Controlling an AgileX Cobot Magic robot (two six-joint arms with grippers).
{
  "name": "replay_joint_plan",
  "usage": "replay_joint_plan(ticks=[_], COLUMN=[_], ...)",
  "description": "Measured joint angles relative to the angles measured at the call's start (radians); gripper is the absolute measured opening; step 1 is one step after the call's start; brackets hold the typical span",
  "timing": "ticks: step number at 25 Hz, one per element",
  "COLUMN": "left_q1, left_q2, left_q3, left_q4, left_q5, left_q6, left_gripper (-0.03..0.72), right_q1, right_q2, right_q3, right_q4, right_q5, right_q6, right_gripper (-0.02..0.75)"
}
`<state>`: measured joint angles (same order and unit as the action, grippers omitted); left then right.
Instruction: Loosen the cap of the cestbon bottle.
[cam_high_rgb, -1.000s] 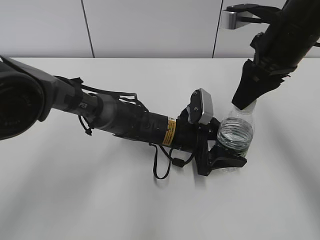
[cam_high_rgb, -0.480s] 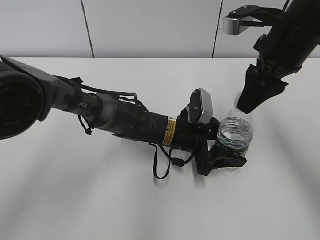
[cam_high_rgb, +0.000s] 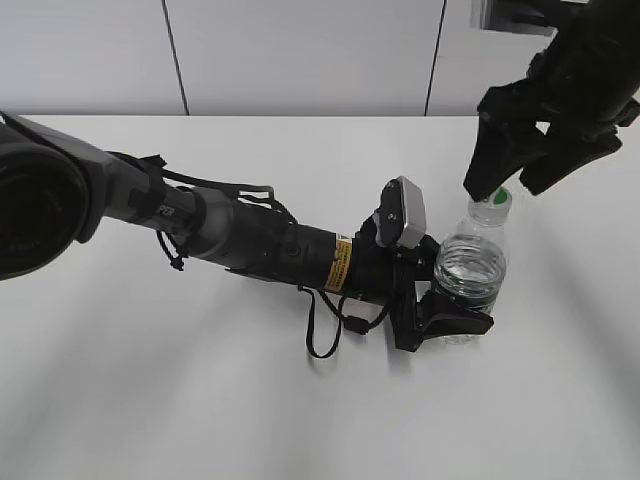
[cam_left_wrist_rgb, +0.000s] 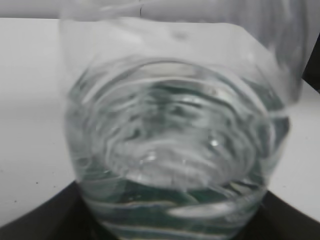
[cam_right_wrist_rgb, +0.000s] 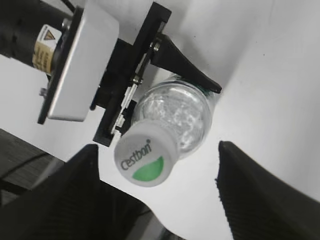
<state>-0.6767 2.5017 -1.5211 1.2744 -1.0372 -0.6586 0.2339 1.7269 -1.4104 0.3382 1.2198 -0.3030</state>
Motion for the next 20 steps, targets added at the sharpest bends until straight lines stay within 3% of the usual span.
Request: replay_joint_plan(ticks=[8, 13, 20], left_q1=[0.0, 0.0, 0.0], left_q2=[0.0, 0.0, 0.0], left_q3=[0.0, 0.0, 0.0], left_q4=[0.002, 0.005, 0.005], left_q5=[-0.002, -0.001, -0.001], left_q6=[0.0, 0.001, -0.001], left_gripper=[0.499, 0.499, 0.499], right_q1=[0.035, 0.112, 0.122], right_q2=[-0.023, -0.026, -0.028], right_q3=[0.0, -0.001, -0.001], right_q4=[0.098, -0.008, -0.124], right_q5=[0.0, 0.0, 0.0], right_q6=[0.191, 0.294, 0.375], right_gripper=[0.555, 0.555, 0.555])
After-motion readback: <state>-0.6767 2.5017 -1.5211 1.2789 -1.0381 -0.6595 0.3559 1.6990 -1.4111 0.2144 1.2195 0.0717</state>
